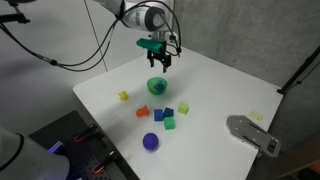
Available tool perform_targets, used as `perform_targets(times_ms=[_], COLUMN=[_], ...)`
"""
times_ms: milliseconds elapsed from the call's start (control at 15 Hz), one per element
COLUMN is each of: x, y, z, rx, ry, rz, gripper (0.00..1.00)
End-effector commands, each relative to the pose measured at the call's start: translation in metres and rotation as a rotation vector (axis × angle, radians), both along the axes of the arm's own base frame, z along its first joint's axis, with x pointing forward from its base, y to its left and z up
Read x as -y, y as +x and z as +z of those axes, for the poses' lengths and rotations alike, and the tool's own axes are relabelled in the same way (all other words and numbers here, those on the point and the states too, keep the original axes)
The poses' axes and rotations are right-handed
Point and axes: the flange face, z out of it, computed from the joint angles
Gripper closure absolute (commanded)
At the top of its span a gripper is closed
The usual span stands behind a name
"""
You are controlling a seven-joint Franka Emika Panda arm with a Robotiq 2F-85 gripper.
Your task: Put the green object in the bowl
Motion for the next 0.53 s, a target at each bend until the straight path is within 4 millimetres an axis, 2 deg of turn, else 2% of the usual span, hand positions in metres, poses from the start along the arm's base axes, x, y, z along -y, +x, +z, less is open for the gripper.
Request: perform_targets(times_ms=[0, 200, 467], x=[0.011, 0.017, 0.021], y=[-0.042, -0.068, -0.092], z=[0.033, 0.061, 0.094], rx=[0.022, 0.038, 0.065], ry=[0.022, 0.015, 0.009], rz=[-0.013, -0.027, -0.048], gripper=[0.00, 0.00, 0.00])
